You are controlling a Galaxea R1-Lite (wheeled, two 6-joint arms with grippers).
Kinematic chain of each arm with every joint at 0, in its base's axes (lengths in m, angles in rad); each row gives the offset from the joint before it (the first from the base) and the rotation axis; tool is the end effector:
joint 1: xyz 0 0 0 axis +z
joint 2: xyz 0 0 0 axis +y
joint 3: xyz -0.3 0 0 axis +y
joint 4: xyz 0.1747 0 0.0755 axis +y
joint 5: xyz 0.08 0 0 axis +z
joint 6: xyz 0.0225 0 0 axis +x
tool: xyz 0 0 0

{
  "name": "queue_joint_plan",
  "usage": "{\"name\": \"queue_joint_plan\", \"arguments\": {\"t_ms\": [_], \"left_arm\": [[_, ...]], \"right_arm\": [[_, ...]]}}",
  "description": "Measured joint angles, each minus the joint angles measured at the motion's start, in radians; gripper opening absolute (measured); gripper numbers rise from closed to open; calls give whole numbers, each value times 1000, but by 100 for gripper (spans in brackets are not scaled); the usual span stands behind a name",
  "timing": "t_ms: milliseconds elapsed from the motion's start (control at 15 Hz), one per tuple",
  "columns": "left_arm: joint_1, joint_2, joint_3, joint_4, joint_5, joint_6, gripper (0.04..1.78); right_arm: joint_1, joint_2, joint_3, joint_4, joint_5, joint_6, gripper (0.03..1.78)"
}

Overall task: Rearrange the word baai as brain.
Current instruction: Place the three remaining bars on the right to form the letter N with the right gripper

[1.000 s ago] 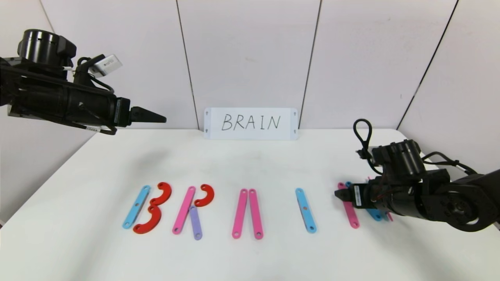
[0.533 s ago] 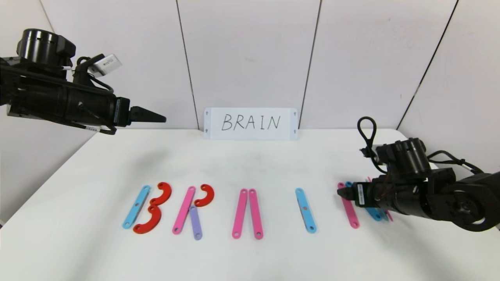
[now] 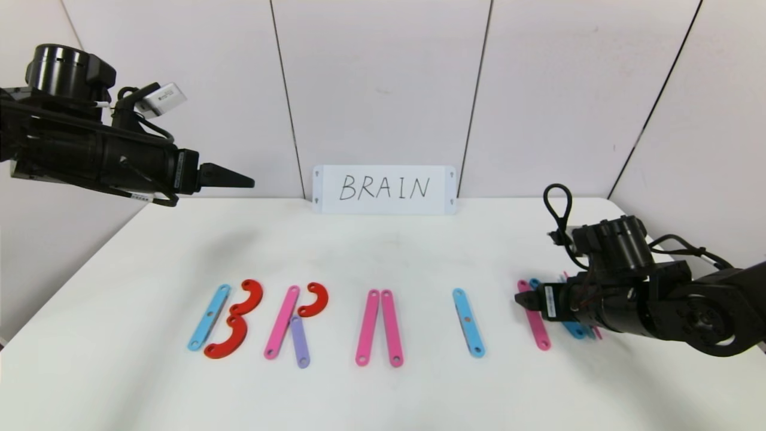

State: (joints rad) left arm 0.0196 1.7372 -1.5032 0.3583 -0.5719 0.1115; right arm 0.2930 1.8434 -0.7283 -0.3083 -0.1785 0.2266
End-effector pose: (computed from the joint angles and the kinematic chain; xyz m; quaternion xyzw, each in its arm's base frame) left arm 0.3194 -0.0059 0.2736 -0.0337 0.2642 -0.2759 0.9235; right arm 0.2846 0.0817 0.0915 0.0127 0.3852 0.0091 0.9227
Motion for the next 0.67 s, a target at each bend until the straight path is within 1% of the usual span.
{"name": "queue_joint_plan", "arguments": {"t_ms": [667], "left_arm": [[0, 0, 0, 0, 0, 0, 174]], "right_arm": [[-1, 19, 0, -2, 0, 2, 174]]}}
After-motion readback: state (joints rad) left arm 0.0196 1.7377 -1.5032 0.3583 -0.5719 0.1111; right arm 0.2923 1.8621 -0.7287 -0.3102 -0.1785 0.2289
